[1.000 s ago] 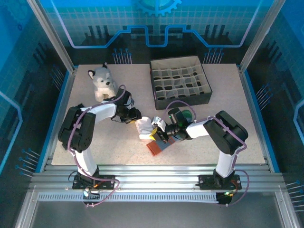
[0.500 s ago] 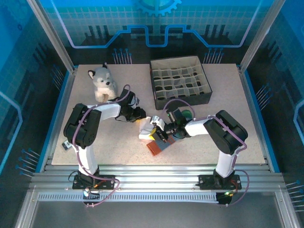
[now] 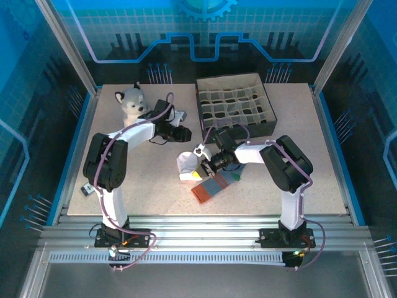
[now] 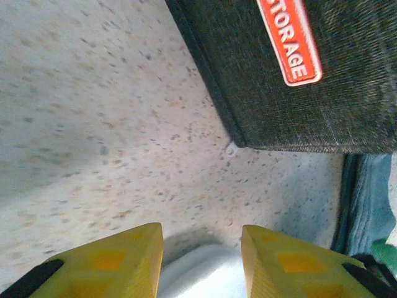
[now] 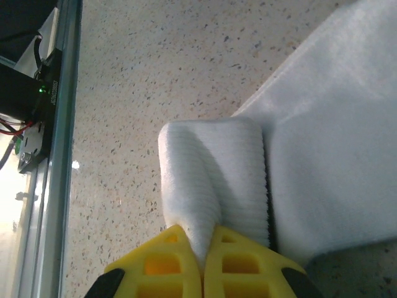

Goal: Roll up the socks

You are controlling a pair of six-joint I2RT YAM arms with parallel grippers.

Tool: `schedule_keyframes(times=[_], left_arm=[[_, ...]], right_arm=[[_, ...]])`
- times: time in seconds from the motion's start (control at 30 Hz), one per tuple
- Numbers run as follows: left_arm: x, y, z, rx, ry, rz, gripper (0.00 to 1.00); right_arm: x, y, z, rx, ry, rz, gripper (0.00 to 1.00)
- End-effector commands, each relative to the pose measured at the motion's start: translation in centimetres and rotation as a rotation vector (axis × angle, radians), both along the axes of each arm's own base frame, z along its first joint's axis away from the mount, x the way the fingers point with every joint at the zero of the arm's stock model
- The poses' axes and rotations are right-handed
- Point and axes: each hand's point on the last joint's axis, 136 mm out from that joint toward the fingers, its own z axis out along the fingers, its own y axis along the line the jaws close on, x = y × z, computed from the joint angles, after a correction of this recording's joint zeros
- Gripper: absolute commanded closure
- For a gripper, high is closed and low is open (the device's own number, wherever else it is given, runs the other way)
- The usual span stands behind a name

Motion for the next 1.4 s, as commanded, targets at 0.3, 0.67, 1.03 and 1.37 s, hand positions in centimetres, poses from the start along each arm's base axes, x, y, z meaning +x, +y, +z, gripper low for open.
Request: schedule_keyframes(times=[0.3,0.67,1.03,1.37], left_arm=[[-7.7,2.3,6.7,0.163,-0.610,-0.578,0.60],[-14.3,-2.9,-0.3,0.624,-0.952,-1.011,0.60],[-13.6,-4.1,-4.1,0.799,-0.950,-1.100,0.62],[-14.8,-3.6,-6.2,0.813,-0.884,-1.170,0.58]], right_arm=[[0.0,-2.3,-3.6,-0.272,0.279,-0.096,1.00],[1.3,-3.6,-4.6,-0.403,0.406,-0.161,1.00],[1.3,-4.1,-5.3,-0.467,0.451,-0.152,1.00],[1.6,-3.9,-5.5,-0.477,0.470,-0.148,1.00]])
